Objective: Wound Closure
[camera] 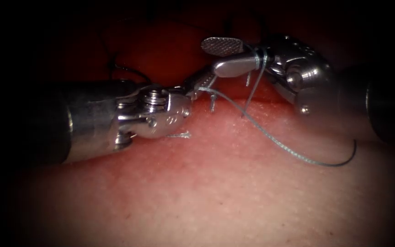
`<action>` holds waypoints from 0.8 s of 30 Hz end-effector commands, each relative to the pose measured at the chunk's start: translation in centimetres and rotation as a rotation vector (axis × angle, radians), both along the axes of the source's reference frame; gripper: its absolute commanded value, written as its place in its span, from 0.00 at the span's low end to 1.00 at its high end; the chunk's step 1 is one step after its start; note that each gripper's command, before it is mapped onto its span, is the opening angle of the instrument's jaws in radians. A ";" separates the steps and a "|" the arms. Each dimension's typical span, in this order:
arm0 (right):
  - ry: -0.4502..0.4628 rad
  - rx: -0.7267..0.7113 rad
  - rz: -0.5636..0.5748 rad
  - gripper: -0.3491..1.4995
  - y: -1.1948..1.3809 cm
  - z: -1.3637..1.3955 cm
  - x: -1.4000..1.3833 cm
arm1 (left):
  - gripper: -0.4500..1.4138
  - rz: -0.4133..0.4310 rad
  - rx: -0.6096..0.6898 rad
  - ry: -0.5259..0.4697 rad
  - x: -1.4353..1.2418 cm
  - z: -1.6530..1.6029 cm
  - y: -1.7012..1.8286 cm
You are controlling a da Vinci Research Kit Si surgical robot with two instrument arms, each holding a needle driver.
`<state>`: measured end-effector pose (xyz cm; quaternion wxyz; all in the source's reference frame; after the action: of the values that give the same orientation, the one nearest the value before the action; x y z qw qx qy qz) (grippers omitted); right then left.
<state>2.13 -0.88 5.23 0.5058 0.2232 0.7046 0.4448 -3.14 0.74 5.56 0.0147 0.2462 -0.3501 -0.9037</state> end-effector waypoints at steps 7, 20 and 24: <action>-0.229 0.036 0.046 0.41 -0.04 0.01 0.00 | 0.00 -0.045 -0.024 0.009 -0.12 -0.12 -0.10; -0.608 0.153 0.106 0.31 -0.48 -0.08 -0.19 | 0.00 -0.050 -0.046 0.012 -0.39 -0.23 -0.33; -0.625 0.220 0.145 0.34 -0.55 -0.01 -0.26 | 0.00 -0.042 -0.045 0.018 -0.43 -0.15 -0.34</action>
<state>1.75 -1.46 5.17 0.6336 0.0787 0.4708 0.6089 -3.52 0.35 5.39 0.0056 0.2288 -0.3751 -0.8983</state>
